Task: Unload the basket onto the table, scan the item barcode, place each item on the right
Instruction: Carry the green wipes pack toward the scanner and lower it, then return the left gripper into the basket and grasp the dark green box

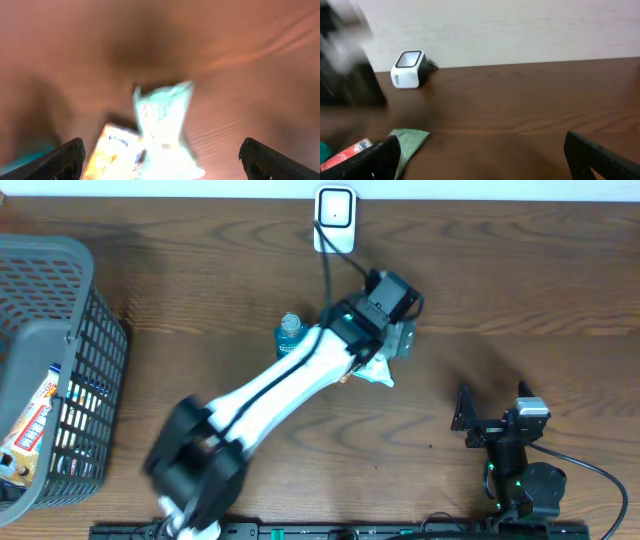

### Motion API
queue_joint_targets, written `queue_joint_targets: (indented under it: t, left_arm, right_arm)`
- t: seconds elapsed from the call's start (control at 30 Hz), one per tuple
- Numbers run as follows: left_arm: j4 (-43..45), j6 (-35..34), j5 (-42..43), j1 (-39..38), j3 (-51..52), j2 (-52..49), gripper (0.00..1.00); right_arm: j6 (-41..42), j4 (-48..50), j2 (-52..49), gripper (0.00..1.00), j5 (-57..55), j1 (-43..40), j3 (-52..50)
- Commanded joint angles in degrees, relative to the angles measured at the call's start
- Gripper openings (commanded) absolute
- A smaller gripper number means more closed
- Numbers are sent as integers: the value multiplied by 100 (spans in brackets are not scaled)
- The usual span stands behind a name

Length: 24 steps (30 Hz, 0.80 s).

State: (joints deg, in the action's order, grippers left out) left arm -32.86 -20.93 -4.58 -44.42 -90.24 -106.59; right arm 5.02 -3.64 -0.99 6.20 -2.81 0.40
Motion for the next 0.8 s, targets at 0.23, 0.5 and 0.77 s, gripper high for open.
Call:
queue_joint_targets:
  t: [0.23, 0.5, 0.77]
  left_arm:
    - [37, 2273, -1727, 459, -466, 3320, 98]
    - [-1043, 752, -2911, 3104, -466, 4791, 98]
    - [-2946, -1567, -2406, 6328, -461, 4924, 98]
  right_arm:
    - [50, -20, 22, 99, 13, 24, -9]
    - [50, -20, 22, 99, 13, 24, -9]
    - [50, -20, 22, 99, 13, 24, -9]
